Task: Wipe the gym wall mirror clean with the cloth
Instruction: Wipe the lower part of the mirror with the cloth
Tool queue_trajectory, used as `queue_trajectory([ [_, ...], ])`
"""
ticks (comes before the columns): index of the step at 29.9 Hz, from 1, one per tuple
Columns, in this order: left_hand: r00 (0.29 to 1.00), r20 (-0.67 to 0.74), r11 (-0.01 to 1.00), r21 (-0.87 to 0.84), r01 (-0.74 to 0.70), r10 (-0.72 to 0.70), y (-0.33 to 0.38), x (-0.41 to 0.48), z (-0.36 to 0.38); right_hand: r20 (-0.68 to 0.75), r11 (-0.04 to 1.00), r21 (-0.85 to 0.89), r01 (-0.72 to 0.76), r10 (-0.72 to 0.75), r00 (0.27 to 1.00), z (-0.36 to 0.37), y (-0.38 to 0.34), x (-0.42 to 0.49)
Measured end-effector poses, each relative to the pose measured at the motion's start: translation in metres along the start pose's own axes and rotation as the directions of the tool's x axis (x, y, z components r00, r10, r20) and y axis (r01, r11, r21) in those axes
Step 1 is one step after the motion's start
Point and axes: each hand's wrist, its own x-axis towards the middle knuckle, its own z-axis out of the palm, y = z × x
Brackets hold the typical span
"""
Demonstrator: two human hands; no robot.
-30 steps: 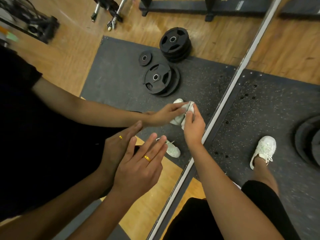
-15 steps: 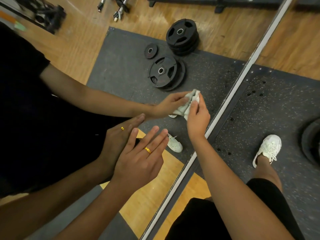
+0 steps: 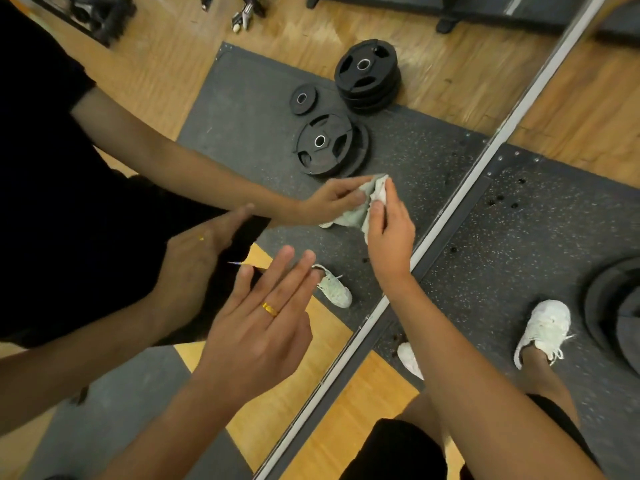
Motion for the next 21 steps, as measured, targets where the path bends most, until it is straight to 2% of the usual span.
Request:
queue_trajectory([
  [3,0.999,0.028,0.999,0.026,-0.04,0.04,-0.001,0.047,-0.003,0.11,0.998,-0.052,0.034,-0.028,0.994,-0.017,0.005,0.01],
  [5,0.994,0.086,0.994,0.082,-0.068,0.061,0.0,0.077,0.004,0.125,0.999,0.012,0.044,-0.045,0.991,-0.028,0.001,0.014],
  [10,0.97,0.232,0.954,0.266,-0.139,0.077,-0.009,0.11,0.029,-0.042,0.983,0.186,0.007,0.001,0.999,-0.051,-0.033,0.041],
  [13,0.963,0.25,0.913,0.362,-0.189,0.1,-0.008,0.109,0.037,-0.165,0.968,0.228,0.104,-0.067,0.984,-0.06,-0.056,0.063],
  [15,0.964,0.252,0.905,0.384,-0.182,0.087,-0.009,0.109,0.039,-0.187,0.959,0.213,0.186,-0.147,0.971,-0.059,-0.065,0.082],
  [17,0.961,0.259,0.889,0.411,-0.203,0.099,-0.01,0.109,0.039,-0.199,0.962,0.183,0.202,-0.165,0.966,-0.051,-0.065,0.105],
  [21,0.952,0.29,0.886,0.409,-0.217,0.1,-0.011,0.109,0.037,-0.31,0.967,0.255,-0.028,0.109,0.945,-0.039,-0.054,0.134],
])
